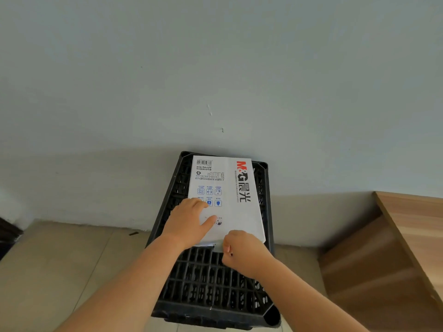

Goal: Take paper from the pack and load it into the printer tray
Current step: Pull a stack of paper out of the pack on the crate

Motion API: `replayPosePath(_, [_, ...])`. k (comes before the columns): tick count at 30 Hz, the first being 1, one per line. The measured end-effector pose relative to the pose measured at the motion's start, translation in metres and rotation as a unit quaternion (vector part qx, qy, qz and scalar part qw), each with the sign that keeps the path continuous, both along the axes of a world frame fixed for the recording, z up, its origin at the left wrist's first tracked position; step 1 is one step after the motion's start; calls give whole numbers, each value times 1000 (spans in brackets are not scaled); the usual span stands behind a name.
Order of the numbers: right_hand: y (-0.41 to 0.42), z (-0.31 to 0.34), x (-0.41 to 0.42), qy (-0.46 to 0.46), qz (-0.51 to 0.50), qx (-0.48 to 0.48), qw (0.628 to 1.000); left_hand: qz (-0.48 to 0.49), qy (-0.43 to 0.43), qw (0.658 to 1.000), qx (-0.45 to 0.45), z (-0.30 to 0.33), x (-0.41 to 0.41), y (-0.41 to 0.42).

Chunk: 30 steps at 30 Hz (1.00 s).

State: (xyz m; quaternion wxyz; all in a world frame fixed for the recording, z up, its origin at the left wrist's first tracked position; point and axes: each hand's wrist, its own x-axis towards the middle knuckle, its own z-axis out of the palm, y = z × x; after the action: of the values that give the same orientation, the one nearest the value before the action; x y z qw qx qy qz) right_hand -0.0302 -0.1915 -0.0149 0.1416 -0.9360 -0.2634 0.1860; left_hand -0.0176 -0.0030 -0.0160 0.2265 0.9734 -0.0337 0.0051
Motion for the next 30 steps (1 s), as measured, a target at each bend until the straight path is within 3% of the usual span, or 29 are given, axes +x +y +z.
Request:
replayPosePath(8, [-14,-25,-31,-75,88,-49,992,-28,-16,999,20,-8,-10,-6])
replayPosePath(13, [-30,-29,-33,-81,116,-23,990,-58,-1,995,81,-22,-17,-17])
replayPosePath(16, [-44,-24,-31,-62,77,56,993,-77,16,992,101,-33,-20,-23])
replayPosePath(19, [-60,-19,-18,-154,-30,143,977,-71,50,988,126,-42,-22,-26])
replayPosePath(22, [-70,-22,-3,-172,-90,92,977,-62,56,987,137,-46,-24,-28])
replayPosePath(26, [-76,-32,-1,-161,-90,2,983,-62,51,986,145,-46,-25,-29])
replayPosePath(30, [-76,-39,-3,-180,-84,-22,980,-59,52,986,145,-46,-25,-30])
